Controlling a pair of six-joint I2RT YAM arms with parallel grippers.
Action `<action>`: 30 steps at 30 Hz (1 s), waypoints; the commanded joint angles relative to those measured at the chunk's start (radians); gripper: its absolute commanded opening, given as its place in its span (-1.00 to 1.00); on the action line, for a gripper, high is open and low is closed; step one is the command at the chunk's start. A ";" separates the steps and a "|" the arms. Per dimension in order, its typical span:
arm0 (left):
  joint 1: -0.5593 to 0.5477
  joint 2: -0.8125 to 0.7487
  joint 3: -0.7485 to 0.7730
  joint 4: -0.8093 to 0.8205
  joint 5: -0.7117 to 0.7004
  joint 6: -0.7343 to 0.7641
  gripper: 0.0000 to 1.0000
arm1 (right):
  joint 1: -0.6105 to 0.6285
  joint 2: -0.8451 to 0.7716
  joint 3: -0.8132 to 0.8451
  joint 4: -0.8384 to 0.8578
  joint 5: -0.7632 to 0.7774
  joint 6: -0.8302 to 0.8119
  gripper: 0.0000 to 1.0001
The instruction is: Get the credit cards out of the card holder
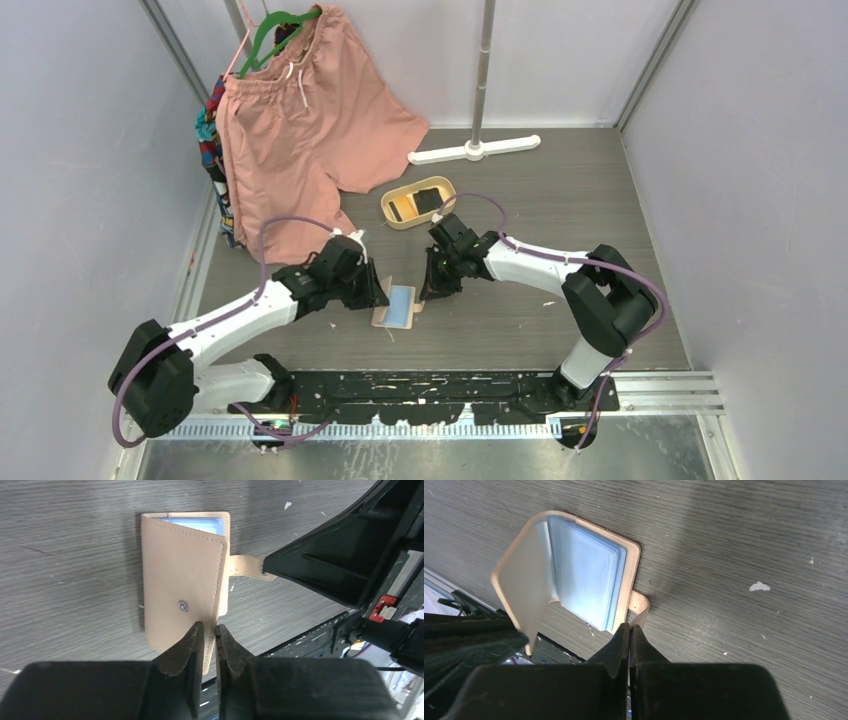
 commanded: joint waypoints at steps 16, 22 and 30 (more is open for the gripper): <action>-0.018 0.096 -0.222 0.389 0.043 -0.246 -0.53 | 0.007 -0.038 0.044 0.043 -0.022 0.027 -0.98; -0.019 0.107 -0.230 0.388 0.033 -0.243 -0.54 | 0.027 -0.005 0.099 0.041 -0.035 0.030 -0.98; -0.018 0.111 -0.243 0.415 0.023 -0.244 -0.60 | 0.077 0.096 0.227 -0.032 -0.043 -0.002 -0.98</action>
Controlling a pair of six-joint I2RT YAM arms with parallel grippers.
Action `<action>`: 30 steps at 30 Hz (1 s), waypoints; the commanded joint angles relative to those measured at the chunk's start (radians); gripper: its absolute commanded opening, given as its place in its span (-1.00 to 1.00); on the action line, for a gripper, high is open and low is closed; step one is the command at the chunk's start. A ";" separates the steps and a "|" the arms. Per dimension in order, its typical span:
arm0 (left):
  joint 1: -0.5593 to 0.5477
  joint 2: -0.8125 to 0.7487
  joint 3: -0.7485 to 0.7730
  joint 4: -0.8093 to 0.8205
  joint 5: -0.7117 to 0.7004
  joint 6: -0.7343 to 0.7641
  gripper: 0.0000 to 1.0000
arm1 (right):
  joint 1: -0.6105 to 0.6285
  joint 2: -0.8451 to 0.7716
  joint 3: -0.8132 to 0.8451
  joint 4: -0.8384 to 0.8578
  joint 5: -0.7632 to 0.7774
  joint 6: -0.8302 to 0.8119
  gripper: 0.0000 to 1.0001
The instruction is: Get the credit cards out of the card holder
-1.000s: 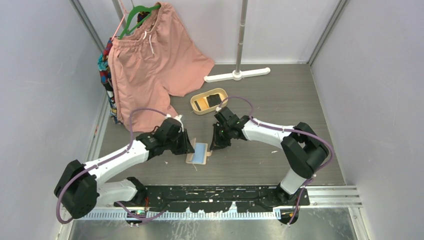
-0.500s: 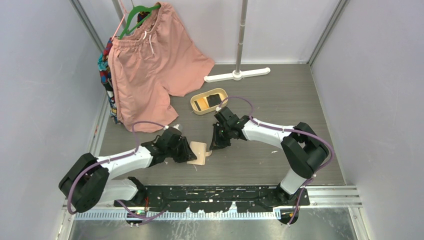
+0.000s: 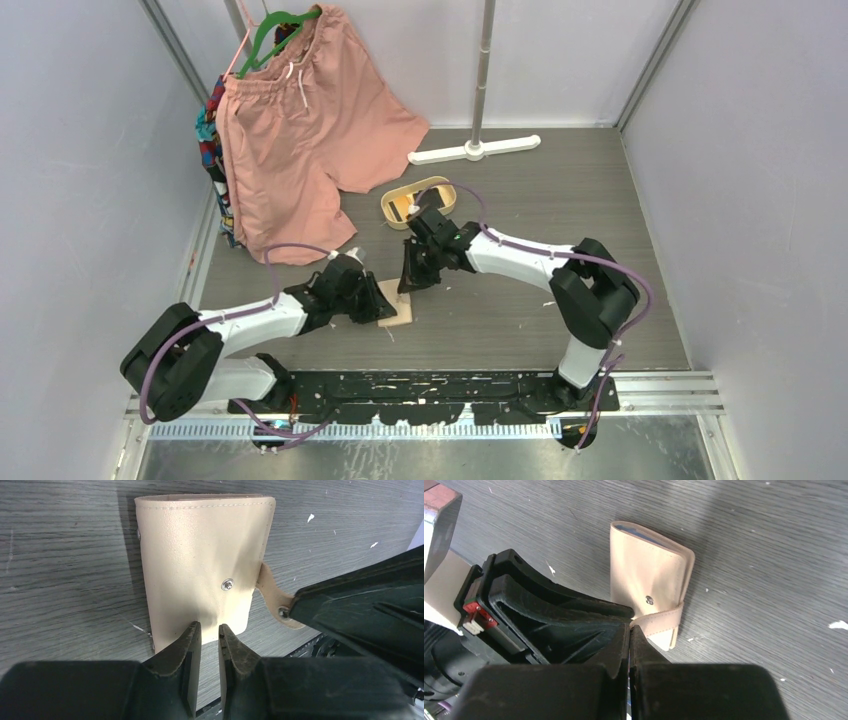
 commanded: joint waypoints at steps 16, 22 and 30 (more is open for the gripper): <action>-0.003 -0.007 -0.031 0.028 -0.024 -0.001 -0.92 | 0.049 0.135 0.135 -0.111 0.007 -0.063 -0.98; -0.003 -0.003 -0.033 0.030 -0.021 0.001 -0.94 | 0.049 0.163 0.145 -0.099 0.018 -0.059 -0.98; -0.002 -0.007 -0.031 0.021 -0.022 0.003 -0.95 | 0.050 0.167 0.161 -0.092 0.054 -0.057 -0.98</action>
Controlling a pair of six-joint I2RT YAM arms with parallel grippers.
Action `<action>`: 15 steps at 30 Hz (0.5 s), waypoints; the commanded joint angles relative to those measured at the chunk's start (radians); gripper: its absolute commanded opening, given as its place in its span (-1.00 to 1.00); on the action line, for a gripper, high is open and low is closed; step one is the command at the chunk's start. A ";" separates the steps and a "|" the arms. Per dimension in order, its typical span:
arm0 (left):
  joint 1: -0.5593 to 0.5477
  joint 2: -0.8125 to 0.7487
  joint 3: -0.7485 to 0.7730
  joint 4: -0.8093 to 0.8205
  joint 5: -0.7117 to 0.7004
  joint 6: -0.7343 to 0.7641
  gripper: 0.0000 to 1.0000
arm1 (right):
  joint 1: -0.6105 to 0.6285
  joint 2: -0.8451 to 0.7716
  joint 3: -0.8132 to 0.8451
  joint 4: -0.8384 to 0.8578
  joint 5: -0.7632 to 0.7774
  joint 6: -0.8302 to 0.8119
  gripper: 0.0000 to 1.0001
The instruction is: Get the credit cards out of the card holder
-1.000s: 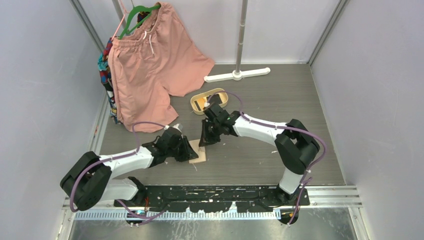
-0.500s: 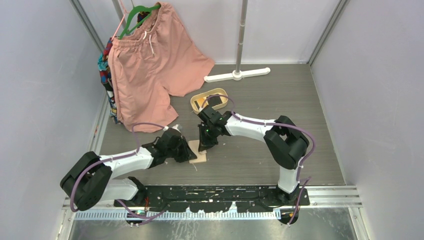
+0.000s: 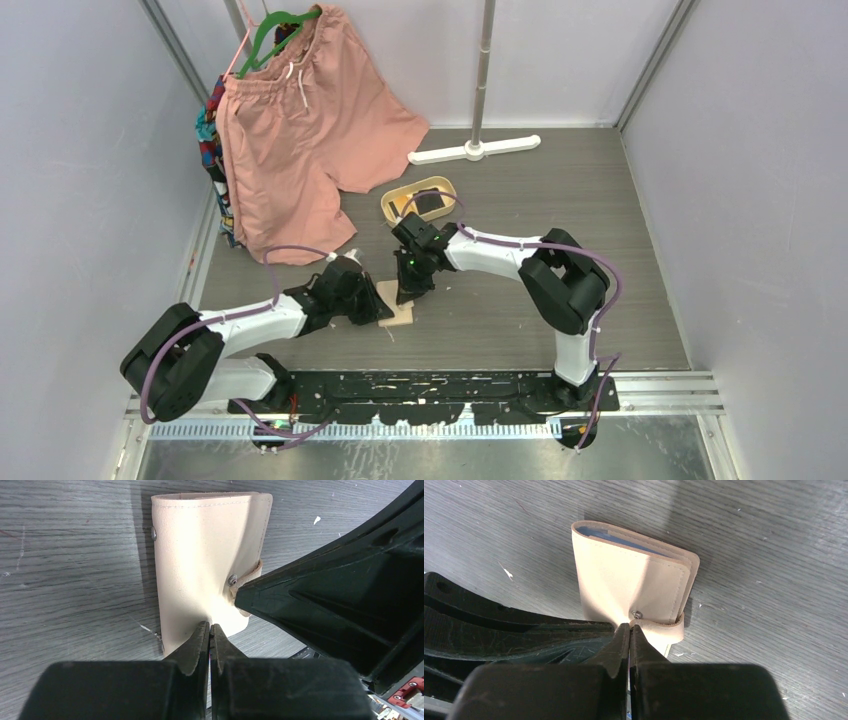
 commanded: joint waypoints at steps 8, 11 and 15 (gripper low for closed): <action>-0.002 -0.005 -0.013 0.003 -0.012 0.015 -0.96 | 0.004 -0.047 0.049 0.019 0.085 -0.007 -0.98; -0.003 -0.005 -0.014 0.003 -0.011 0.015 -0.96 | 0.004 -0.044 0.048 0.019 0.092 -0.006 -0.98; -0.003 -0.005 -0.015 0.001 -0.010 0.015 -0.96 | 0.003 -0.045 0.042 0.030 0.103 -0.002 -0.98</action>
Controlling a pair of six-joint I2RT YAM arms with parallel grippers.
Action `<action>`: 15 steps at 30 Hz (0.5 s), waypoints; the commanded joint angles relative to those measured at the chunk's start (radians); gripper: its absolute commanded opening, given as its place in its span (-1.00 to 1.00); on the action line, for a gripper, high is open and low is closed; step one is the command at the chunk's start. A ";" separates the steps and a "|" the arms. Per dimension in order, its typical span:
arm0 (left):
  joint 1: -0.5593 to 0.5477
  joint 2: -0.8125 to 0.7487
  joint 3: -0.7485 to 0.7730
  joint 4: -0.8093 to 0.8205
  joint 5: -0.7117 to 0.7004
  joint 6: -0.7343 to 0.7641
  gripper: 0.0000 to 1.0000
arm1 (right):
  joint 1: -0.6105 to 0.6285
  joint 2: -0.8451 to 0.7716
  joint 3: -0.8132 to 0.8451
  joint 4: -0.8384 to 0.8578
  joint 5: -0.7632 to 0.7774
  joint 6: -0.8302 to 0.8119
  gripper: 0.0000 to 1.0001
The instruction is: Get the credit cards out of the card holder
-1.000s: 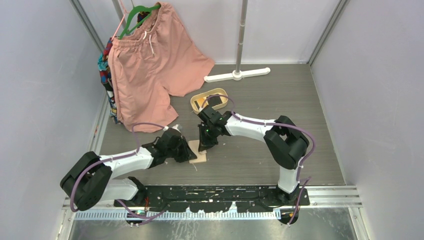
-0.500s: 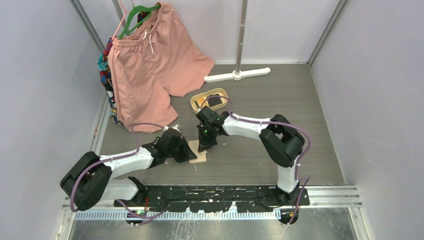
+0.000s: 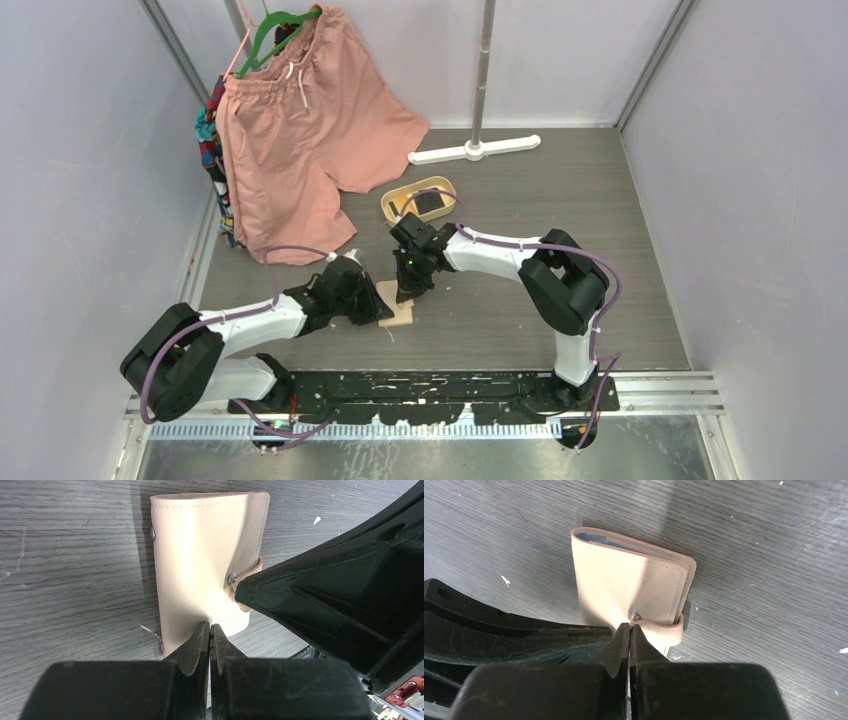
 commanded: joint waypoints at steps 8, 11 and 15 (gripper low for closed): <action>-0.002 -0.009 -0.017 -0.003 -0.010 0.017 -0.97 | -0.002 -0.064 0.039 0.044 0.091 0.000 -0.98; -0.003 -0.010 -0.019 -0.003 -0.010 0.016 -0.97 | -0.004 -0.066 0.041 0.045 0.097 0.000 -0.98; -0.003 -0.011 -0.019 0.000 -0.010 0.016 -0.97 | -0.007 -0.057 0.044 0.050 0.097 0.000 -0.98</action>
